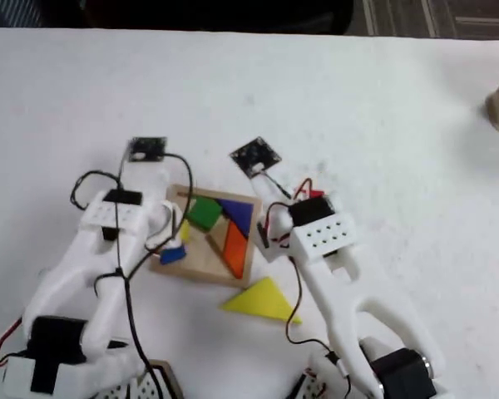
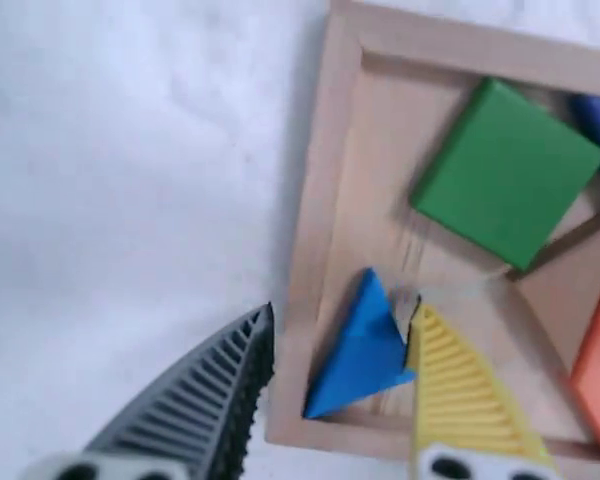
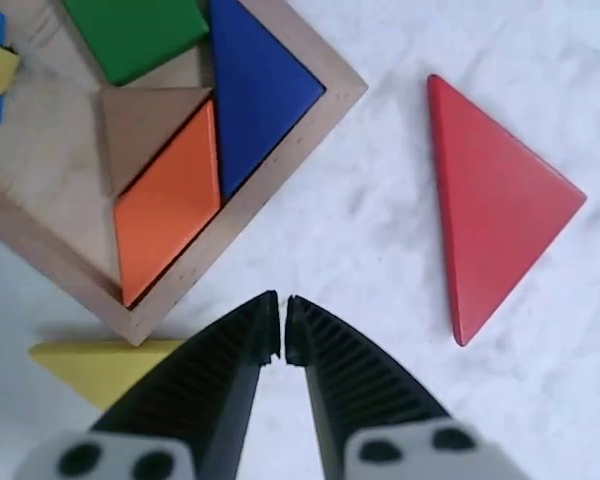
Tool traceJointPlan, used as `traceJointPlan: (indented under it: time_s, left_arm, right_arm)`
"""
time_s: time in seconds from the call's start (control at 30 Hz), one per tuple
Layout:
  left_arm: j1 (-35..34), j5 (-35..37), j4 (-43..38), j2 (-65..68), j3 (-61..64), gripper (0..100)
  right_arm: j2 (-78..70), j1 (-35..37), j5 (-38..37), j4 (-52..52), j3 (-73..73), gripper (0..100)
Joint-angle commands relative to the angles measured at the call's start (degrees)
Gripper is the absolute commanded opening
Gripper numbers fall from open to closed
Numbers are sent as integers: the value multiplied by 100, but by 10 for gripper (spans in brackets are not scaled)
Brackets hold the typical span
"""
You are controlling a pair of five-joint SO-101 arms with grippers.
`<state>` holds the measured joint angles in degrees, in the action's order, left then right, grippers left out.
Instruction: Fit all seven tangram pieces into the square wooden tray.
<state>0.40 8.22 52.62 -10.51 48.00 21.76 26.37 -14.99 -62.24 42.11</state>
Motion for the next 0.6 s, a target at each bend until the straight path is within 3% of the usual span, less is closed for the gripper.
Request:
traceJointPlan:
  time_s: [0.0, 0.3, 0.57]
  left_arm:
    - [-338, -9, -167, 251, -501, 237]
    - [-523, -18, -26, 822, -1116, 237]
    - [-725, -18, -105, 822, -1204, 237]
  right_arm:
    - [233, 224, 26, 57, -35, 17]
    - [242, 620, 18, 110, 105, 17]
    - [171, 1253, 53, 1429, 176, 18]
